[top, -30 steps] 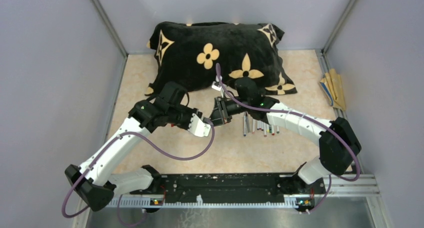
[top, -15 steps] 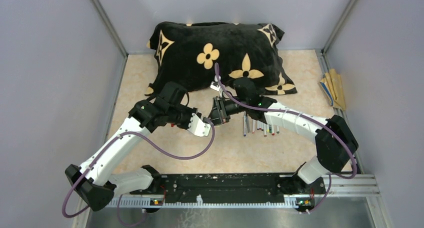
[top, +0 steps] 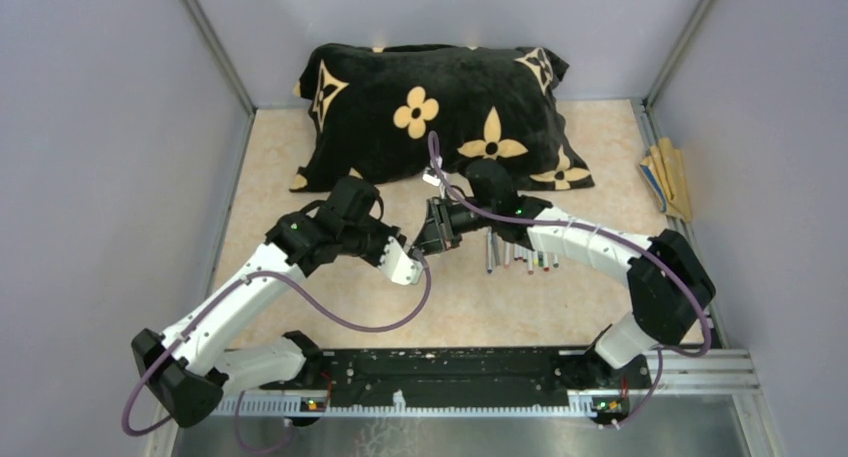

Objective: Open the pen caps

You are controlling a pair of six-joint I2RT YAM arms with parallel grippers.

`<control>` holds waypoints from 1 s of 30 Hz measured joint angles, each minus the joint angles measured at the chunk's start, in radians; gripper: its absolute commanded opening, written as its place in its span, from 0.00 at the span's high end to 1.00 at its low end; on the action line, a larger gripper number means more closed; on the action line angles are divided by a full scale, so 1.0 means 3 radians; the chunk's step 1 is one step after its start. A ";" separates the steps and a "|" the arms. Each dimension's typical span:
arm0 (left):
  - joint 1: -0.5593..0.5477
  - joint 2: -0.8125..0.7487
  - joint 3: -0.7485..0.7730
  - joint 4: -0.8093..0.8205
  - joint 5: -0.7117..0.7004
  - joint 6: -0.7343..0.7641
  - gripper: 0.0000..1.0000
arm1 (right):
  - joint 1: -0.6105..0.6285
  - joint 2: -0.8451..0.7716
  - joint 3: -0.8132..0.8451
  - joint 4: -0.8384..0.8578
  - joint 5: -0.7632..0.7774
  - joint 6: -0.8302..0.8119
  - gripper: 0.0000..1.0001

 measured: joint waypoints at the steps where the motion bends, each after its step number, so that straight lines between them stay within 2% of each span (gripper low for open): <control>1: -0.0005 0.0008 -0.0010 0.0014 -0.0008 0.0003 1.00 | -0.0006 -0.0005 -0.0024 0.0000 0.0023 -0.0023 1.00; 6: 0.0051 0.0183 -0.0046 0.0230 0.0065 0.0075 1.00 | -0.0071 -0.0149 -0.0175 -0.0034 0.0245 -0.0144 1.00; 9: 0.0167 0.0245 -0.0046 0.0373 0.0271 0.0177 1.00 | -0.0100 -0.0315 -0.0278 -0.0048 0.0409 -0.0230 1.00; 14: 0.0877 0.0343 -0.0127 0.0217 -0.0318 0.0365 1.00 | -0.0223 -0.0852 -0.0554 -0.0559 0.0319 -0.0362 1.00; 20: 0.1088 0.0467 -0.0158 0.0130 -0.0341 0.0375 1.00 | -0.0262 -0.1068 -0.0641 -0.0834 0.0443 -0.0525 1.00; 24: 0.1091 0.0507 -0.0158 0.0160 -0.0081 0.0043 1.00 | -0.0266 -0.1180 -0.0816 -0.0860 0.1209 -0.0537 1.00; 30: 0.1129 0.0759 -0.0425 0.0507 0.0397 -0.0755 1.00 | -0.0266 -0.1298 -0.1342 -0.0364 0.2457 -0.0359 1.00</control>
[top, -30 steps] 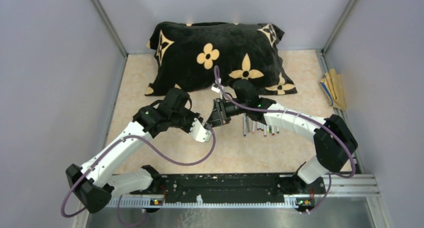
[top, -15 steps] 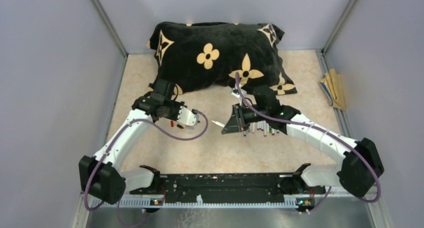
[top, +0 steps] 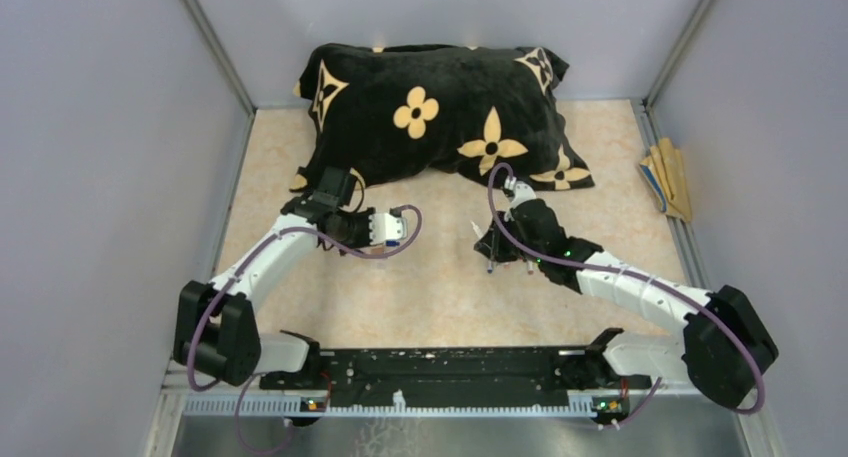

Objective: Open the pen caps

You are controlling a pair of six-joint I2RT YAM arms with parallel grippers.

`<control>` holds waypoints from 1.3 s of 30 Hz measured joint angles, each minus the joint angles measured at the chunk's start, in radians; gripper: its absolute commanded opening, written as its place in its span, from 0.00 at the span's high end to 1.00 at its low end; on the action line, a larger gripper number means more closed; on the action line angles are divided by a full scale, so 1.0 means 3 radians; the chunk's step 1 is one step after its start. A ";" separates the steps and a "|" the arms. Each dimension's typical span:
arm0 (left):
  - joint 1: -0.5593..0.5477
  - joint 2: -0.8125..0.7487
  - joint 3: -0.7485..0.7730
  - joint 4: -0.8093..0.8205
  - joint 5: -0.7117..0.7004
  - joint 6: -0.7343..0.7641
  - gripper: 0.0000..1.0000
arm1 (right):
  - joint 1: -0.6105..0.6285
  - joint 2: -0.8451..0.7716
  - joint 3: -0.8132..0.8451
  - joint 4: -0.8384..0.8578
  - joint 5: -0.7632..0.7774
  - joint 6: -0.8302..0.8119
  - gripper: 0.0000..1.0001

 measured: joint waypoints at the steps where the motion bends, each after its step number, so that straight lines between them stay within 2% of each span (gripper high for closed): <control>1: 0.0015 0.0032 -0.0070 0.0051 0.0053 -0.0090 1.00 | 0.0000 0.0033 -0.0067 0.0104 0.0167 0.0031 1.00; 5: 0.0093 0.0159 -0.0346 0.0256 0.0271 -0.0468 1.00 | 0.0011 0.0343 -0.0125 0.0437 0.0655 0.0090 1.00; 9: 0.0126 0.0261 -0.0477 0.0451 0.0355 -0.0690 1.00 | 0.0052 0.0660 -0.0121 0.0670 0.0932 0.0116 1.00; 17: 0.0127 0.0477 -0.0613 0.0692 0.0404 -0.0814 1.00 | 0.0195 0.1130 -0.0020 0.0918 0.1177 0.0173 1.00; 18: 0.0127 0.0488 -0.0642 0.0710 0.0406 -0.0815 0.97 | 0.0214 0.1164 -0.0008 0.0940 0.1195 0.0179 1.00; 20: 0.0127 0.0496 -0.0684 0.0732 0.0421 -0.0813 0.85 | 0.0245 0.1209 -0.0008 0.0966 0.1247 0.0205 1.00; 22: 0.0127 0.0496 -0.0696 0.0765 0.0445 -0.0814 0.76 | 0.0254 0.1240 -0.0008 0.0968 0.1293 0.0233 1.00; 24: 0.0127 0.0505 -0.0713 0.0787 0.0458 -0.0814 0.67 | 0.0256 0.1266 -0.0009 0.0966 0.1342 0.0262 0.95; 29: 0.0127 0.0509 -0.0722 0.0809 0.0482 -0.0828 0.53 | 0.0257 0.1342 -0.0011 0.0968 0.1413 0.0315 0.82; 34: 0.0127 0.0506 -0.0717 0.0788 0.0515 -0.0867 0.37 | 0.0257 0.1418 -0.0015 0.0980 0.1432 0.0367 0.79; 35: 0.0127 0.0501 -0.0711 0.0772 0.0519 -0.0876 0.31 | 0.0257 0.1418 -0.0015 0.0978 0.1436 0.0376 0.77; 36: 0.0127 0.0495 -0.0701 0.0746 0.0528 -0.0880 0.08 | 0.0257 0.1418 -0.0015 0.0978 0.1436 0.0381 0.76; 37: 0.0127 0.0482 -0.0688 0.0725 0.0540 -0.0886 0.02 | 0.0257 0.1418 -0.0015 0.0978 0.1436 0.0390 0.76; 39: 0.0127 0.0441 -0.0636 0.0643 0.0566 -0.0905 0.01 | 0.0257 0.1418 -0.0015 0.0978 0.1437 0.0404 0.74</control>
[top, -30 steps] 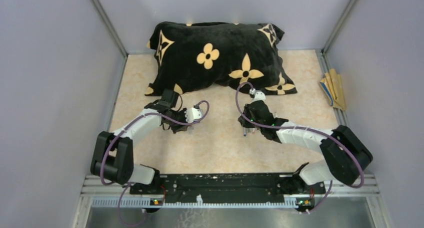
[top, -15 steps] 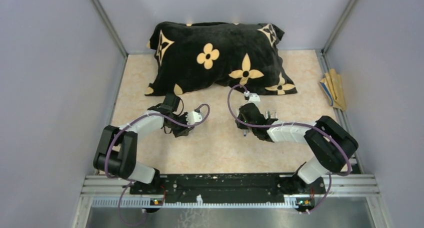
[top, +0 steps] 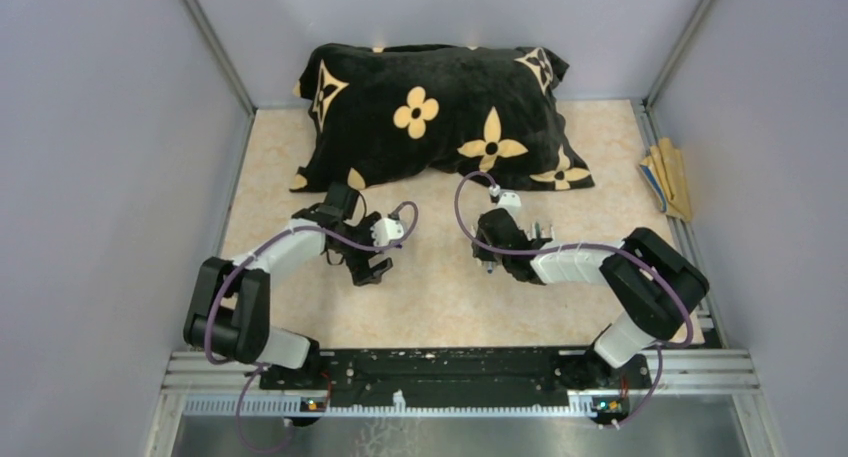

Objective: Open the pen caps

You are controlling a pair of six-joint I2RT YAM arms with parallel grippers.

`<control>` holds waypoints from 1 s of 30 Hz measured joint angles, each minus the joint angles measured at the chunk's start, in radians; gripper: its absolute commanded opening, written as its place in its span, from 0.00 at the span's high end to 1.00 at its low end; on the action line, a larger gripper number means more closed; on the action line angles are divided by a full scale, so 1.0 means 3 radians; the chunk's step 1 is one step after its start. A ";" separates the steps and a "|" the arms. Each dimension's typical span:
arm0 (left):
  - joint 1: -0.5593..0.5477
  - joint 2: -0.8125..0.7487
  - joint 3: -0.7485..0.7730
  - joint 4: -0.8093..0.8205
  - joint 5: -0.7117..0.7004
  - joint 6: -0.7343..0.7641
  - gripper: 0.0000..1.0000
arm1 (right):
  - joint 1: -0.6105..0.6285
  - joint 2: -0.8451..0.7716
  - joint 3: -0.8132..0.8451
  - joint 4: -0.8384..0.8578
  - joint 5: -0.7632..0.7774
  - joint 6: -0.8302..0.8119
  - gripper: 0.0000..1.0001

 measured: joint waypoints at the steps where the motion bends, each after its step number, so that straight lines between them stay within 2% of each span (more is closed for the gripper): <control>1: 0.0000 -0.0031 0.0037 -0.0038 0.0017 -0.0013 0.01 | 0.0000 0.0000 0.0000 0.0001 0.0000 0.0005 0.74; 11: 0.0001 -0.0172 0.0431 -0.0355 0.0134 -0.0186 0.01 | 0.0000 -0.0065 0.0000 -0.0103 0.0024 0.0025 0.76; 13: 0.0010 -0.0183 0.0520 -0.0422 0.0146 -0.0245 0.01 | 0.0000 -0.0165 0.0000 -0.0191 0.0024 0.0022 0.73; 15: 0.0039 -0.0217 0.0628 -0.0478 0.0153 -0.0327 0.01 | 0.0000 -0.0276 0.0001 -0.0256 0.0023 0.0015 0.62; 18: 0.0144 -0.0312 0.0800 -0.0484 0.0172 -0.0490 0.01 | 0.0000 -0.0556 0.0018 -0.0416 0.0036 -0.0028 0.32; 20: 0.0245 -0.0385 0.0858 -0.0416 0.0188 -0.0600 0.01 | -0.0004 -0.0787 0.0042 -0.0523 0.0086 -0.0053 0.05; 21: 0.0315 -0.0430 0.0871 -0.0343 0.0203 -0.0675 0.01 | -0.0024 -0.0955 0.0050 -0.0579 0.0131 -0.0094 0.02; 24: 0.0477 -0.0506 0.0839 -0.0028 0.0169 -0.0956 0.01 | -0.0145 -0.1443 0.0065 -0.0749 0.0343 -0.0160 0.01; 27: 0.0561 -0.0500 0.0655 0.0454 0.0066 -0.1294 0.01 | -0.0408 -0.1949 0.0028 -0.0768 0.0844 -0.0272 0.01; 29: 0.0596 -0.0467 0.0478 0.0736 0.0015 -0.1494 0.01 | -0.0495 -0.2260 -0.0172 -0.0491 0.1218 -0.0515 0.01; 30: 0.0621 -0.0437 0.0359 0.0905 -0.0001 -0.1603 0.01 | -0.0520 -0.2490 -0.0426 -0.0150 0.1457 -0.0777 0.01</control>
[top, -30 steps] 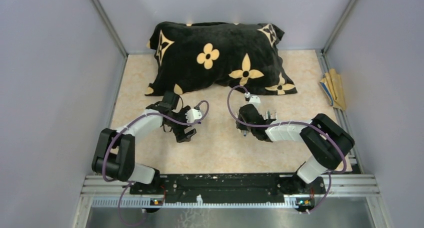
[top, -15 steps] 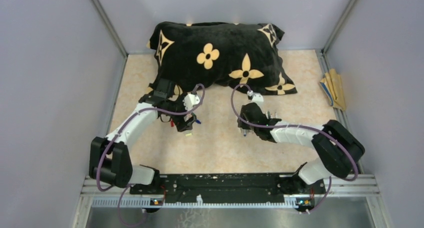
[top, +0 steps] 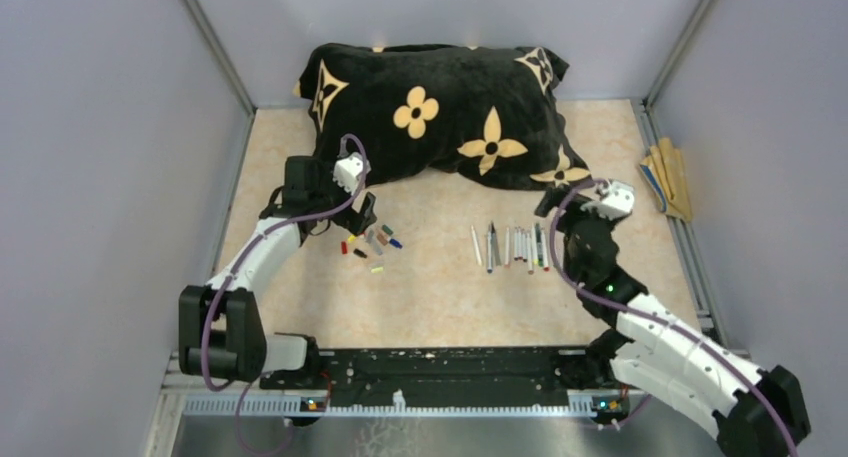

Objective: Open the pen caps

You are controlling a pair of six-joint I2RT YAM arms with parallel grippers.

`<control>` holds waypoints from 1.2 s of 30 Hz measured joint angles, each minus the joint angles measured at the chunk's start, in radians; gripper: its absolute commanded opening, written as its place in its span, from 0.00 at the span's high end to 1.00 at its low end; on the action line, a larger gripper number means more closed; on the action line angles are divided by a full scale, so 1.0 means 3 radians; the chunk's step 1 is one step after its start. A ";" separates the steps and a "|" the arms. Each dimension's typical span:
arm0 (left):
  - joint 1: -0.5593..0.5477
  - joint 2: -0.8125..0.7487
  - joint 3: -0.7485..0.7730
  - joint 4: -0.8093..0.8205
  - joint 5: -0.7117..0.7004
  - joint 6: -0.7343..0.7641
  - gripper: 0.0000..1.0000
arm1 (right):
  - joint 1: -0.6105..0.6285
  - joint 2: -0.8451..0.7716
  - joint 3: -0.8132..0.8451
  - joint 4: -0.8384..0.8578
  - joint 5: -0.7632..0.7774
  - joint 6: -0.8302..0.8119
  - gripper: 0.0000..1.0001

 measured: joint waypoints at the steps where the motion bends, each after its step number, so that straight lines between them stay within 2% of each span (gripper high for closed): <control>1: 0.0018 0.0023 -0.0084 0.0120 -0.0009 -0.0071 0.01 | -0.0017 -0.0179 -0.0281 0.0364 0.0183 -0.0286 0.01; 3: 0.0058 0.0078 -0.0296 0.0425 -0.0031 -0.0223 0.01 | -0.0106 -0.0443 -0.0753 0.0866 0.0393 -0.0779 0.01; 6: 0.0098 0.0209 -0.0543 0.0858 -0.0055 -0.0393 0.01 | -0.0479 -0.0498 -0.1110 0.1129 0.0590 -0.1151 0.01; 10: 0.0130 0.0436 -0.0740 0.1371 -0.0083 -0.0526 0.01 | -0.0984 -0.0354 -0.1273 0.1383 0.0636 -0.1152 0.01; 13: 0.0186 0.0525 -0.0910 0.1778 -0.0107 -0.0619 0.01 | -0.1244 0.0019 -0.1291 0.1745 0.0599 -0.1096 0.01; 21: 0.0249 0.0439 -0.1728 0.3251 -0.0291 -0.0781 0.01 | -0.1395 0.1485 -0.1289 0.2641 0.0354 -0.1087 0.01; 24: 0.0259 0.0439 -0.1914 0.3671 -0.0404 -0.0849 0.01 | -0.1413 0.1741 -0.1282 0.2922 0.0215 -0.1134 0.01; 27: 0.0267 0.0524 -0.2112 0.4303 -0.0526 -0.0924 0.01 | -0.1415 0.1797 -0.1275 0.3119 0.0018 -0.1221 0.01; 29: 0.0284 0.0769 -0.2296 0.4899 -0.0622 -0.0977 0.01 | -0.1413 0.1802 -0.1328 0.3408 -0.0216 -0.1339 0.01; 33: 0.0296 0.0843 -0.2299 0.4882 -0.0682 -0.1017 0.01 | -0.1408 0.2103 -0.1513 0.4035 -0.0605 -0.1548 0.01; 36: 0.0338 0.0844 -0.2082 0.4878 -0.0707 -0.1072 0.01 | -0.1466 0.2181 -0.1432 0.3831 -0.0797 -0.1537 0.01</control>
